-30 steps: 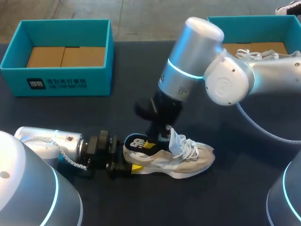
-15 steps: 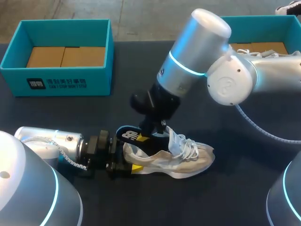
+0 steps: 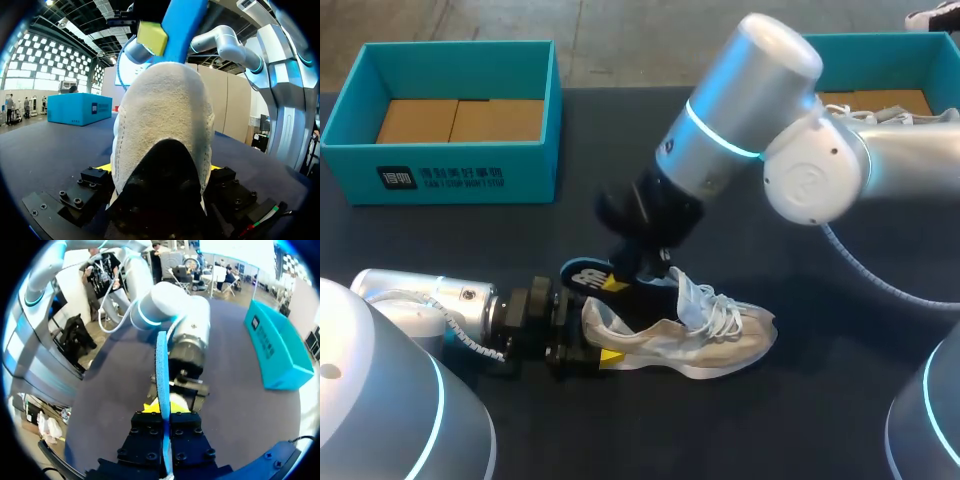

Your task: Take the shoe out of the shoebox, open the shoe tongue, remove and reinsert the insole, then place the shoe into the shoebox

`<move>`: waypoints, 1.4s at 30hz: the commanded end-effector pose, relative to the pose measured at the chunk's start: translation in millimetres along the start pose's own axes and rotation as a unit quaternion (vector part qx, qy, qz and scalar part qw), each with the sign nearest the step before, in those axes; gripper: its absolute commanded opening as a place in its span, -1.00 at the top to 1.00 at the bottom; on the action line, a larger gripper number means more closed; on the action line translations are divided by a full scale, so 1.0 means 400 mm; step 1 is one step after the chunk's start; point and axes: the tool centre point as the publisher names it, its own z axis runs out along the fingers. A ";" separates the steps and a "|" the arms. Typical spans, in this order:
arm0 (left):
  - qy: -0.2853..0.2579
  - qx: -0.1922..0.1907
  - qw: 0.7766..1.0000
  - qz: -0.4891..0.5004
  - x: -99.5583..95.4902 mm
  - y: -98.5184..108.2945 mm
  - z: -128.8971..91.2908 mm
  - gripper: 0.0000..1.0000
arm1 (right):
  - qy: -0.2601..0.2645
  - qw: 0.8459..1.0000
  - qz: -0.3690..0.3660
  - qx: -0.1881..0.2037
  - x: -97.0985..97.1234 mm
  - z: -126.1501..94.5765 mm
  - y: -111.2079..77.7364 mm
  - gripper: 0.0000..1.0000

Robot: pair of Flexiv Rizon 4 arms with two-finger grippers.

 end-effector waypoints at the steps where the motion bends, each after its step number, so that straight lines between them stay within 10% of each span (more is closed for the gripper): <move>1: 0.000 -0.001 1.000 0.000 -0.003 0.008 -0.003 1.00 | 0.000 1.000 -0.013 -0.015 -0.021 -0.022 0.030 1.00; 14: 0.000 -0.001 1.000 0.000 -0.003 0.008 -0.003 1.00 | -0.042 0.989 -0.042 -0.136 -0.033 -0.139 0.112 1.00; 30: 0.000 -0.001 1.000 0.000 -0.003 0.008 -0.003 1.00 | -0.042 0.989 -0.042 -0.136 -0.033 -0.139 0.112 1.00; 42: 0.000 -0.001 1.000 0.000 -0.003 0.008 -0.003 1.00 | -0.037 0.984 -0.060 -0.162 -0.027 -0.283 0.236 1.00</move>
